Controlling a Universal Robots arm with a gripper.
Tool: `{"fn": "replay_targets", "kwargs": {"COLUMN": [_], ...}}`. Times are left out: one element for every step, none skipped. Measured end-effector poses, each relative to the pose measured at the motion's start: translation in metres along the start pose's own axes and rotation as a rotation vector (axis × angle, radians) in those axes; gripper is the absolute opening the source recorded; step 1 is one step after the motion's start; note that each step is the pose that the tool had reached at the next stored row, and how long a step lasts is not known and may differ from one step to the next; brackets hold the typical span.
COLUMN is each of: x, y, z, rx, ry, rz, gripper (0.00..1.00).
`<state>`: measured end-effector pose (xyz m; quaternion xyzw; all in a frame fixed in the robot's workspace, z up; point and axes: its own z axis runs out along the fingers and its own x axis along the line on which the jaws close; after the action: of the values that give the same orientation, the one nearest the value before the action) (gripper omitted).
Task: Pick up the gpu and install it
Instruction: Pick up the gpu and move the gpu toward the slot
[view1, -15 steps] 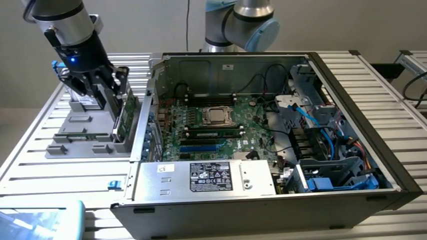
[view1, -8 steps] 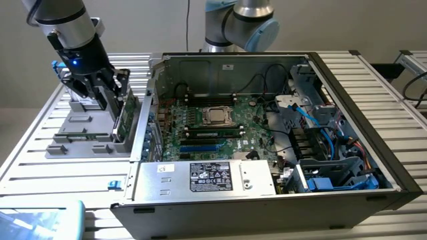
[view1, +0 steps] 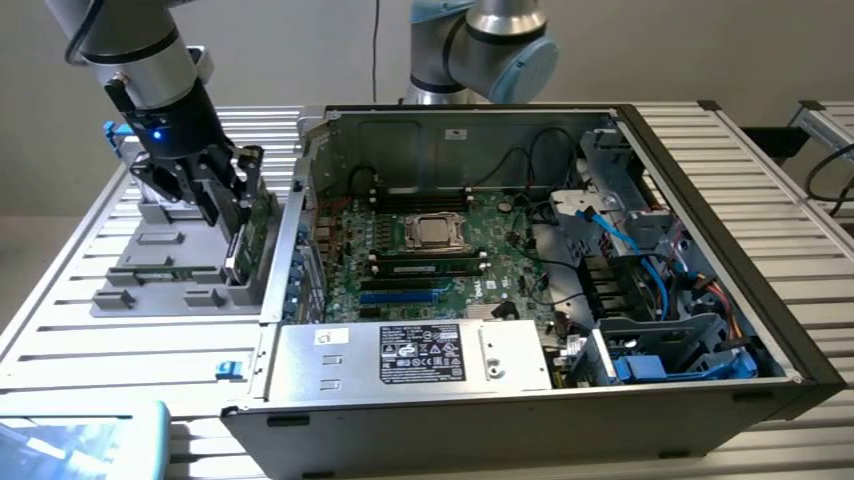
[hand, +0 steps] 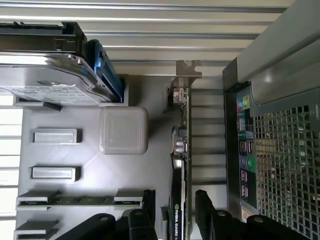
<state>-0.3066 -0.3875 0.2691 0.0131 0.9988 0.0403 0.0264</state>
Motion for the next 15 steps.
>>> {"fn": "replay_targets", "kwargs": {"x": [0.000,0.000,0.000,0.000,0.000,0.000,0.000,-0.001,-0.001,-0.001,-0.001,-0.001,-0.001,-0.001,-0.001], "y": [0.0001,0.0002,0.0001,0.0001,0.0000,0.0000,0.0000,0.0001,0.0002,0.0001,0.0000,-0.0001,-0.0002,-0.0003,-0.0004], "z": [0.0018,0.0037,0.0054,0.0070,0.0088,0.0105,0.0123,0.0139,0.0156,0.0170,0.0184,0.0198,0.0211,0.0224,0.0235], "rx": [-0.0001,-0.0003,-0.0004,-0.0007,-0.0010,-0.0011,-0.0014,-0.0017,-0.0025,-0.0041,-0.0065,-0.0088,-0.0105,-0.0126,-0.0151], "ry": [0.0000,-0.0002,-0.0003,-0.0005,-0.0007,-0.0007,-0.0007,-0.0006,-0.0007,-0.0006,-0.0007,-0.0010,-0.0014,-0.0022,-0.0028], "rz": [0.000,0.000,0.000,0.000,0.000,0.000,0.000,0.000,0.000,0.000,0.000,0.000,0.001,0.001,0.001], "gripper": [0.46,0.46,0.46,0.46,0.46,0.46,0.46,0.46,0.46,0.46,0.46,0.46,0.46,0.46,0.46]}}
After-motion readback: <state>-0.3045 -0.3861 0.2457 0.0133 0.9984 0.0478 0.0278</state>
